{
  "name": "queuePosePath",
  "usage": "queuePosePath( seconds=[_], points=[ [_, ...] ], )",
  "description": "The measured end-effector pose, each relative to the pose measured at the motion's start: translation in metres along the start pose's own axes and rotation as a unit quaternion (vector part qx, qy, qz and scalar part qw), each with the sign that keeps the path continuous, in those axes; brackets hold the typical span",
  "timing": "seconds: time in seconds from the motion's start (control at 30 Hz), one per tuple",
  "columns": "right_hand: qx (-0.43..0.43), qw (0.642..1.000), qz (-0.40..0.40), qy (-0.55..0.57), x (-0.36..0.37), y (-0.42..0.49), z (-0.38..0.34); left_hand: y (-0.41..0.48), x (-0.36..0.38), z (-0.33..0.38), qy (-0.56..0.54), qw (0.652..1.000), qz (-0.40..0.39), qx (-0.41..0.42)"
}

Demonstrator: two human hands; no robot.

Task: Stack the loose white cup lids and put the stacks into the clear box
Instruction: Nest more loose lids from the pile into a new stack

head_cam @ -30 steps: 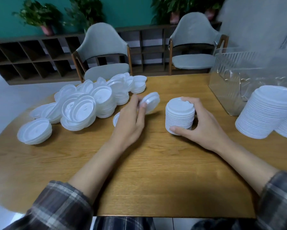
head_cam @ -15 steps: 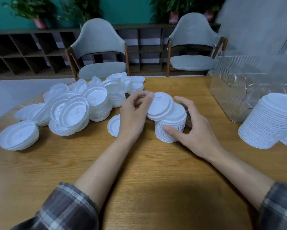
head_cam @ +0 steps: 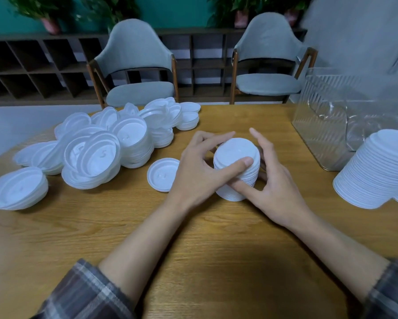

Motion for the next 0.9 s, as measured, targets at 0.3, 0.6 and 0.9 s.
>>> queuePosePath(
  seconds=[0.3,0.6,0.9],
  points=[
    [-0.013,1.000,-0.003,-0.008,-0.001,0.001,-0.002,0.001,-0.006,0.002,-0.007,1.000,0.011,0.019],
    [-0.024,0.999,-0.001,-0.030,-0.002,0.000,0.001,0.000,-0.003,-0.007,-0.029,0.999,-0.041,0.009],
    [-0.003,0.999,0.029,-0.034,-0.012,0.001,0.011,-0.011,-0.052,0.000,0.236,0.969,-0.011,0.069]
  ],
)
Point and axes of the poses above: each hand's wrist, its own y-axis towards the middle knuckle, its own x-axis out of the palm, z = x × y, the point moved 10 cm from there along y, towards the middle knuckle, and after that the axes turned 9 degrees about -y, right-handed, at the moved point
